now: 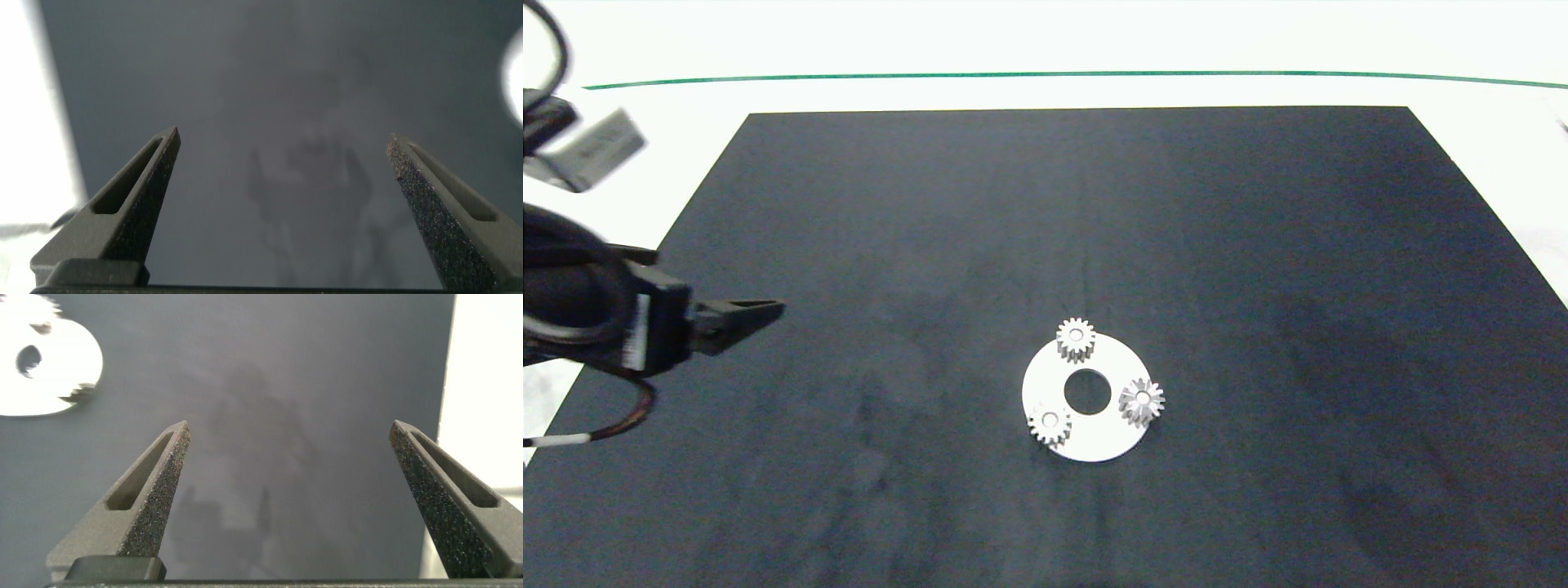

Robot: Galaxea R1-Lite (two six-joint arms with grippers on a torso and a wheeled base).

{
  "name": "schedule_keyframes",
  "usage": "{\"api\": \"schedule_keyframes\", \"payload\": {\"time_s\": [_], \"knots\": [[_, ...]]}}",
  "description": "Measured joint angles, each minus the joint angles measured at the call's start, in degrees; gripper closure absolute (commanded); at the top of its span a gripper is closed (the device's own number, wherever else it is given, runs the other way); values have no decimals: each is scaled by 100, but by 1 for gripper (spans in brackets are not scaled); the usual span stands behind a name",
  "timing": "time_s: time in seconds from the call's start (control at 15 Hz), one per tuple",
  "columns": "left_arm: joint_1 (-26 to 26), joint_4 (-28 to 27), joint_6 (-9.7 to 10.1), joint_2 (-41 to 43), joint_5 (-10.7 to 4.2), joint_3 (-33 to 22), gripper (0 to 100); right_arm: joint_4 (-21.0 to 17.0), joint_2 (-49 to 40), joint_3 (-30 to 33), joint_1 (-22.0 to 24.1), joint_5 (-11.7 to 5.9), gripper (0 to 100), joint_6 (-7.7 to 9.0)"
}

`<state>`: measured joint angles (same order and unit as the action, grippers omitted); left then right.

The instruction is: Install three planetary gears onto the carrier pins

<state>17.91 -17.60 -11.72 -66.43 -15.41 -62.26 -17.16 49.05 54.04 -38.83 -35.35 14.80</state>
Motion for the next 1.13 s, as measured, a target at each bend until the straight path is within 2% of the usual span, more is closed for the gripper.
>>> {"api": "schedule_keyframes", "payload": {"time_s": [0.07,0.2,0.27,0.4,0.73,0.93,1.13], "knots": [[-361,0,1,391,17,127,0,96,-2,-129,132,-155,0,-22],[-1047,7,-2,1279,63,485,0,788,-93,-581,499,-563,0,-33],[-1232,7,-7,1641,72,678,0,1089,-193,-809,750,-729,0,-33],[-1471,27,-35,2439,85,1218,0,1449,-538,-1295,1384,-891,0,-28],[-1585,199,-104,4069,106,2256,0,2054,-1744,-2163,3338,-880,0,-48],[-1629,236,-85,4901,124,2770,0,2200,-2731,-2604,3834,-855,0,-48],[-1707,267,-41,5563,191,3334,0,2228,-3749,-3307,3973,-855,0,-44]]}}
